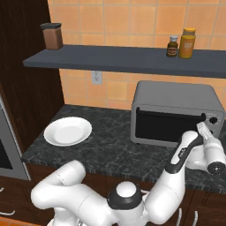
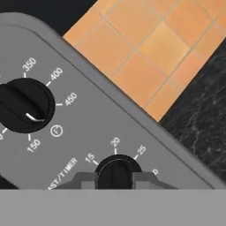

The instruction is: Pick up the kebab skewer and baguette bread, and place them inside the toaster oven. Close the toaster oven door and start by setting the timer.

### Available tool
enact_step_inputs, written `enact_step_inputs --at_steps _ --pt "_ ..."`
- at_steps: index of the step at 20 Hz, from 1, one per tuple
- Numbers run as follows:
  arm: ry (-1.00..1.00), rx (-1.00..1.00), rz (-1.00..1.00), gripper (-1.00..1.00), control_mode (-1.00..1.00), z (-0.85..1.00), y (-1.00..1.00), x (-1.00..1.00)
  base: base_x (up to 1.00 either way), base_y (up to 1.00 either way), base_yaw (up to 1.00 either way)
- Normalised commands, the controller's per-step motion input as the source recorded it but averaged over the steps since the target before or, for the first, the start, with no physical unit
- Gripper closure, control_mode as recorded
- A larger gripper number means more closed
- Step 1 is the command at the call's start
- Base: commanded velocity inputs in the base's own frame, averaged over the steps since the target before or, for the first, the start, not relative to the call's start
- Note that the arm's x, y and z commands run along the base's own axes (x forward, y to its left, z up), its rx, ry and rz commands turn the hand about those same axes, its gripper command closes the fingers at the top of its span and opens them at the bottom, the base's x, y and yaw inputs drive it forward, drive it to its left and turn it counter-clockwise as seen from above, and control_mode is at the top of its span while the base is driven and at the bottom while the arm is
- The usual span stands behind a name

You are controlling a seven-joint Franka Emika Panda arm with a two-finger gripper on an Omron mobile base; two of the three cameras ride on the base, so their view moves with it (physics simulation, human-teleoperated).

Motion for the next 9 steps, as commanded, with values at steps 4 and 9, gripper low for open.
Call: enact_step_inputs --at_steps 4,9 --pt "-0.01 0.34 0.0 1.0 -1.0 0.0 -0.11 -0.02 0.0 0.0 0.0" --pt "0.0 0.35 0.0 1.0 -1.0 0.0 -0.14 -0.02 0.0 0.0 0.0"
